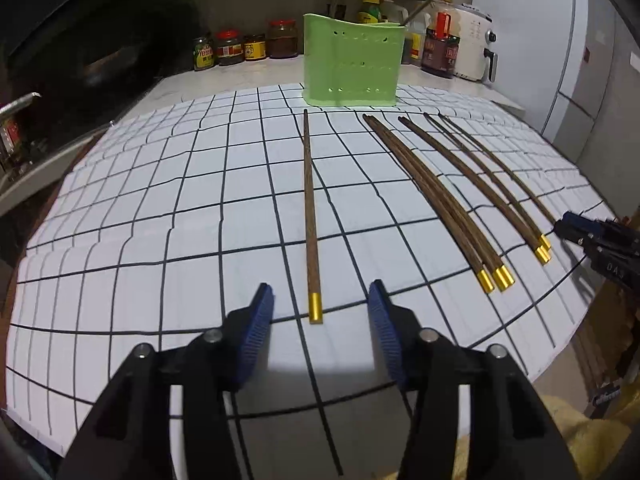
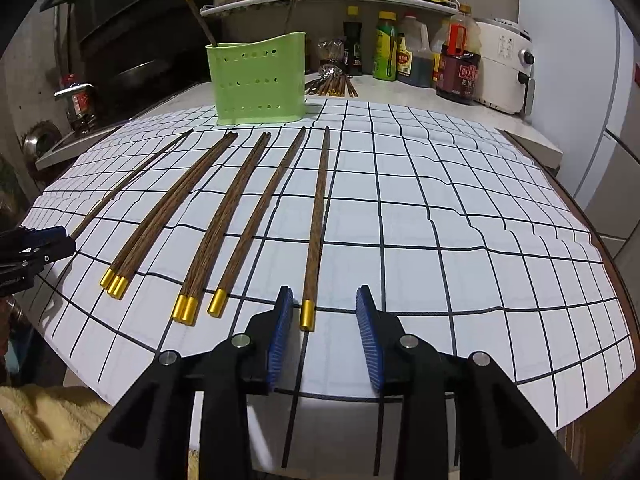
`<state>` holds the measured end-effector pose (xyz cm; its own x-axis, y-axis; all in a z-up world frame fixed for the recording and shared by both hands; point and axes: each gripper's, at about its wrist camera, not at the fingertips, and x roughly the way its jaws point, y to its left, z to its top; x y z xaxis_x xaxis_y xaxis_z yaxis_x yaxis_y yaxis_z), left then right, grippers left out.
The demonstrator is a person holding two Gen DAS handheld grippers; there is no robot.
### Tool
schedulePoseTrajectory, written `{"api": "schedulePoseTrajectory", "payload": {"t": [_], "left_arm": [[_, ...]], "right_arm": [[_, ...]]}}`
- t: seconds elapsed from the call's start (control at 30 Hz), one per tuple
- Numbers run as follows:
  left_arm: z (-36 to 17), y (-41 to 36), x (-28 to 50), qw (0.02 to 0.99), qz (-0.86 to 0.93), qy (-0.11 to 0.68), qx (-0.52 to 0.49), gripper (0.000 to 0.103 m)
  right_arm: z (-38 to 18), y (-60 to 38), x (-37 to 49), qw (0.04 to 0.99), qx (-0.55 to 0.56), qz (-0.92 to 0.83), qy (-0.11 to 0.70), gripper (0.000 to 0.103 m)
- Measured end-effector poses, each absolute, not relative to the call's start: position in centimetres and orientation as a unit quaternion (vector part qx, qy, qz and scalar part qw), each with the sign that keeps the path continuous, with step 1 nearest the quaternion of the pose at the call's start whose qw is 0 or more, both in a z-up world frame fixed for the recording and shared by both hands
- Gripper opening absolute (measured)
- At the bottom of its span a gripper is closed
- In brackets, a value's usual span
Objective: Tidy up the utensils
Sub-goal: 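Close the right tool on a chopstick while the left tool grasps another chopstick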
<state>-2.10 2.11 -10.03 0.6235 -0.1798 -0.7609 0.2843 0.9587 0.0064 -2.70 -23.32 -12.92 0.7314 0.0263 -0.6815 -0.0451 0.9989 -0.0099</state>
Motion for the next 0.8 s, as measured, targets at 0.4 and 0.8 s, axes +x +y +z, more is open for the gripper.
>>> {"api": "schedulePoseTrajectory", "payload": {"t": [0.4,0.8], "left_arm": [[-10.0,0.8,-0.9,0.899,-0.115,0.414,0.090,0.024],[-10.3,1.2,-1.0,0.905,-0.095,0.403,0.096,0.007]], "right_arm": [[-13.1,-22.8,-2.8,0.935,-0.013,0.030,0.353,0.033],[-13.4,-22.9,-3.0,0.940,0.013,0.032,0.340,0.007]]}}
